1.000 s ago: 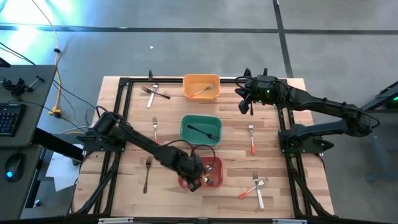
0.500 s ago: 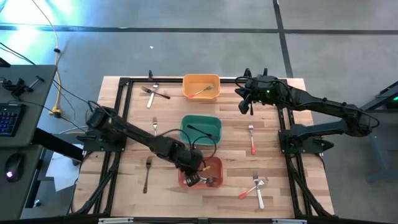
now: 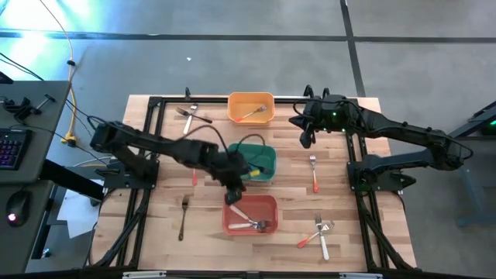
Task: Sort silverware by color (type)
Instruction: Put the orange fork into the yellow bin
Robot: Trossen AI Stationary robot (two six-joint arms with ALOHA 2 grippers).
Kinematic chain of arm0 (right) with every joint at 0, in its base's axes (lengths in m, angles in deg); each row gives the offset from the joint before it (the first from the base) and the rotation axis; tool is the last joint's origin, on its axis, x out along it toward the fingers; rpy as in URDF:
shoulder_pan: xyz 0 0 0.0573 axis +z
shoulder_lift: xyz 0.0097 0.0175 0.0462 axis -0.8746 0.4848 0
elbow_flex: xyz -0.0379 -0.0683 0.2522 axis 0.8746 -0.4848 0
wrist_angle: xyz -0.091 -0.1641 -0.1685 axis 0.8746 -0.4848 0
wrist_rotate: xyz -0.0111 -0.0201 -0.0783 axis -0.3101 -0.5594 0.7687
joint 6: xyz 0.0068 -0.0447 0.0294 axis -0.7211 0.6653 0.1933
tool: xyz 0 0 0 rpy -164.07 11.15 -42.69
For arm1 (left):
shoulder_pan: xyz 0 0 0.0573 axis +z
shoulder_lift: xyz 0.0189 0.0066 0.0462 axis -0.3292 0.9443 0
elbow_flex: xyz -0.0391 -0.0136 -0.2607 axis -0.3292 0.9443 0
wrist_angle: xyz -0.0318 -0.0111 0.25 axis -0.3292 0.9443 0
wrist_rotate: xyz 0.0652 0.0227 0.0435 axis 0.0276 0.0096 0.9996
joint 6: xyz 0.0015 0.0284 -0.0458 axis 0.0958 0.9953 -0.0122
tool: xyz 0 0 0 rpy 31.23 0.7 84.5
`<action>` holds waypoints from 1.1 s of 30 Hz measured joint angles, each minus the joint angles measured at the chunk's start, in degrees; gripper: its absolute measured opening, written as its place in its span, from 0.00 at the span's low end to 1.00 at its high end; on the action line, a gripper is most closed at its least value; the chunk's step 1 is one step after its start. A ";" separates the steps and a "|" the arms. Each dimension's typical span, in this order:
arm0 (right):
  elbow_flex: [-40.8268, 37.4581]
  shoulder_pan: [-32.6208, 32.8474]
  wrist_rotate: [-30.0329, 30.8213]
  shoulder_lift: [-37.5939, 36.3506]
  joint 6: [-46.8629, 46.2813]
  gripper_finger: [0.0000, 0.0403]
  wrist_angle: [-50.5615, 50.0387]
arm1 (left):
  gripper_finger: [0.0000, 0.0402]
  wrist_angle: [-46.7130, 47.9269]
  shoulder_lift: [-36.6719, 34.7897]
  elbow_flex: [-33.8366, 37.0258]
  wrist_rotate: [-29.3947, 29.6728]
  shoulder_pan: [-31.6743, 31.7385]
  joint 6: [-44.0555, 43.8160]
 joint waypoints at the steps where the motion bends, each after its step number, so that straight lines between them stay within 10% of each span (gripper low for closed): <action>1: 0.00 0.00 0.00 0.00 -0.09 0.00 0.00 | 0.00 -0.27 -1.22 1.81 -1.38 1.37 1.48; 16: 0.01 0.00 3.75 0.00 -13.53 0.00 0.21 | 0.00 -11.76 -19.43 28.35 -12.09 26.51 12.34; 33: 0.02 1.26 8.48 0.00 -30.96 0.00 -6.26 | 0.01 -10.50 -21.27 30.71 -6.74 43.80 12.45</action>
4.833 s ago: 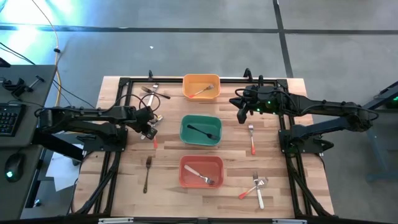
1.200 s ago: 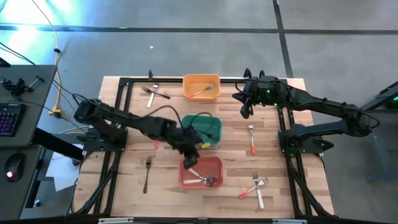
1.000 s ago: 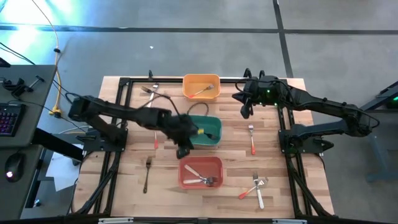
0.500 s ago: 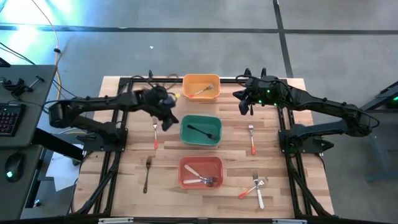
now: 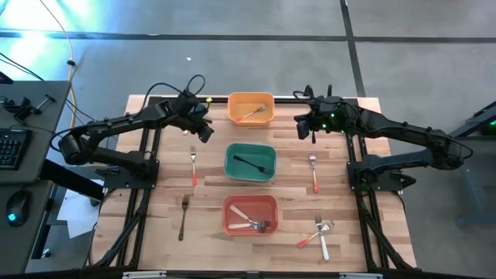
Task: Sort silverware by color (type)
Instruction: Put the orange fork into the yellow bin
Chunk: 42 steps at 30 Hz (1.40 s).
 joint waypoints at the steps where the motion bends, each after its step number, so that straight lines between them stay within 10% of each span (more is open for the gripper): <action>1: 0.00 0.63 -0.14 0.00 -1.11 0.00 -1.79 | 0.00 -0.46 0.00 0.00 0.61 0.04 0.93; 16: 0.00 19.38 -2.14 0.82 -32.73 0.00 -30.71 | 0.00 -9.45 0.99 0.00 -2.50 -0.03 7.02; 29: 0.00 43.64 -12.60 12.14 -58.15 0.02 -20.23 | 0.00 -13.48 7.81 0.04 -5.50 -0.15 7.45; 35: 0.00 52.08 -18.13 17.93 -56.00 0.21 -13.43 | 0.00 -13.54 7.82 0.07 -6.60 -0.07 10.01; 42: 0.00 57.56 -18.52 25.13 -33.17 0.41 -11.29 | 0.00 -13.50 7.82 0.07 -8.58 0.33 10.25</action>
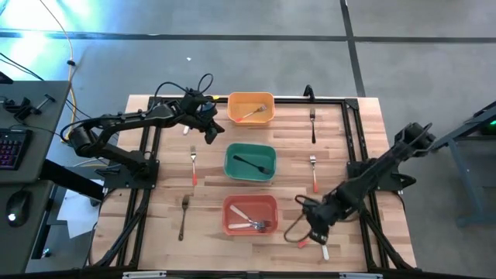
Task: Sort silverware by color (type)
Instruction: Put the orange fork into the yellow bin
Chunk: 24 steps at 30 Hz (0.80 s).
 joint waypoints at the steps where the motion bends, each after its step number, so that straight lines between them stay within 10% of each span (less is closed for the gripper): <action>1: 0.00 0.62 -0.15 1.29 3.64 0.41 0.15 | 0.00 0.02 0.00 0.00 0.00 -0.03 -0.27; 24: 0.00 3.53 2.50 9.49 28.19 0.37 7.21 | 0.00 2.27 0.00 0.00 0.09 -0.04 -0.41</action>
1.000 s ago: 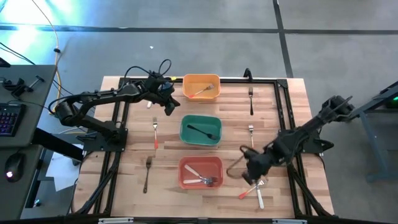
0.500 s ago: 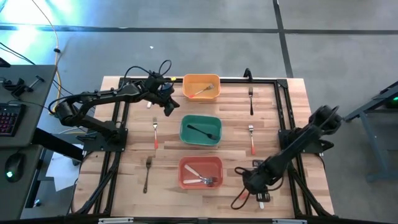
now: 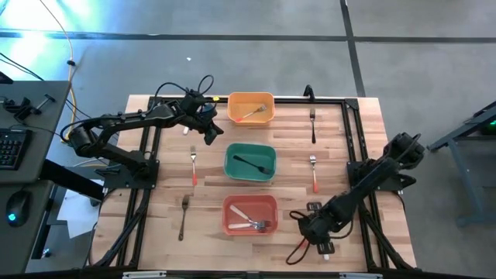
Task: Sort silverware by color (type)
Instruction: Put the orange fork into the yellow bin
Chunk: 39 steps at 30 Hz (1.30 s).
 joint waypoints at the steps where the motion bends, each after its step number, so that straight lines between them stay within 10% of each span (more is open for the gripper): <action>1: 0.00 0.45 0.26 0.17 0.34 0.37 0.01 | 0.00 0.00 0.00 0.00 -0.01 0.00 0.04; 13: 0.31 1.59 0.29 6.22 2.75 0.35 -1.44 | 0.00 0.02 -0.02 0.00 0.03 -0.02 0.48; 23: 0.50 0.04 -0.71 6.48 3.07 0.02 -2.29 | 0.00 0.39 -0.02 0.00 0.04 -0.02 0.46; 39: 3.19 -4.44 -1.62 -1.64 1.55 0.00 -8.60 | 0.00 0.35 -0.02 -0.01 0.06 -0.02 0.48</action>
